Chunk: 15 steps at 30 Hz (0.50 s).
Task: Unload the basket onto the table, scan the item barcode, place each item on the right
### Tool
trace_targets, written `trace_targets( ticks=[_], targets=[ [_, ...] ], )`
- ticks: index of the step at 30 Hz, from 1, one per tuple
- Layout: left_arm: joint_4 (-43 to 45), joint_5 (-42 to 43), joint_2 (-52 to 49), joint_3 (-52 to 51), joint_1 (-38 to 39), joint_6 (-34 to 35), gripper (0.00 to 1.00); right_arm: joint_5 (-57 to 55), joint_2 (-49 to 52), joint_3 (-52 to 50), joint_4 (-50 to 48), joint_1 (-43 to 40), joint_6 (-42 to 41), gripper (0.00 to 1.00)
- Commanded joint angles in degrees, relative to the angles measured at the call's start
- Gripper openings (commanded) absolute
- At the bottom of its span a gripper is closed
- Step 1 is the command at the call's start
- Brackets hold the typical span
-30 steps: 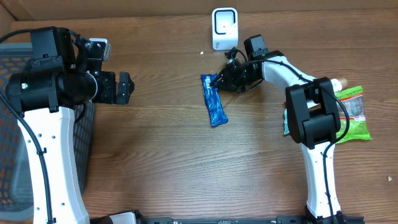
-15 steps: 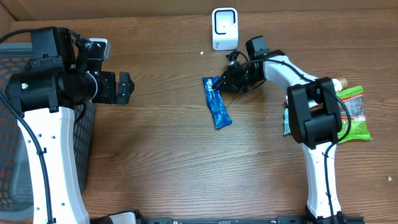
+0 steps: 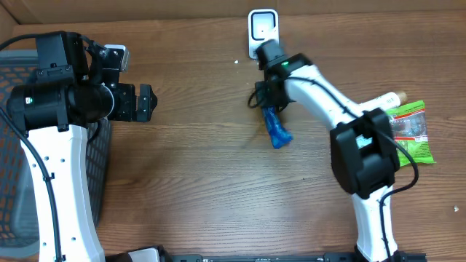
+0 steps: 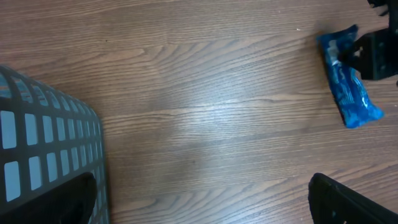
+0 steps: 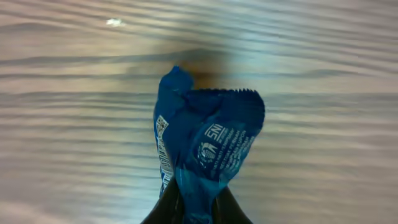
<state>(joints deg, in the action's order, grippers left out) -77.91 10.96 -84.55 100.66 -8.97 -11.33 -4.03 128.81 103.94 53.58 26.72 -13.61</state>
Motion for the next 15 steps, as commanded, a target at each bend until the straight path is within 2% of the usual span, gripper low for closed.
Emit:
trace_targets(
  ticks=[1,4,7,8,9,10,12,13,15],
  targets=[
    [0.2,0.5,-0.5,0.3,0.0,-0.3,1.00,-32.1,-3.1,1.2,2.2,5.5,-9.4,0.04],
    [0.2,0.5,-0.5,0.3,0.0,-0.3,1.00,-39.2,-2.7,1.2,3.8,9.7,-10.7,0.04],
    [0.2,0.5,-0.5,0.3,0.0,-0.3,1.00,-40.7,-2.7,1.1,4.0,13.4,-10.6,0.05],
    [0.2,0.5,-0.5,0.3,0.0,-0.3,1.00,-40.3,-2.7,1.1,3.7,14.6,-10.5,0.15],
    [0.2,0.5,-0.5,0.3,0.0,-0.3,1.00,-39.5,-2.7,1.1,3.4,15.6,-10.2,0.33],
    [0.2,0.5,-0.5,0.3,0.0,-0.3,1.00,-38.5,-2.7,1.1,3.1,16.5,-9.9,0.47],
    [0.2,0.5,-0.5,0.3,0.0,-0.3,1.00,-34.6,-2.7,1.1,2.5,17.9,-8.6,0.64],
    [0.2,0.5,-0.5,0.3,0.0,-0.3,1.00,-32.8,-2.7,1.2,2.4,18.3,-8.5,0.67],
    [0.2,0.5,-0.5,0.3,0.0,-0.3,1.00,-29.1,-2.8,1.3,2.6,18.3,-8.5,0.68]
  ],
)
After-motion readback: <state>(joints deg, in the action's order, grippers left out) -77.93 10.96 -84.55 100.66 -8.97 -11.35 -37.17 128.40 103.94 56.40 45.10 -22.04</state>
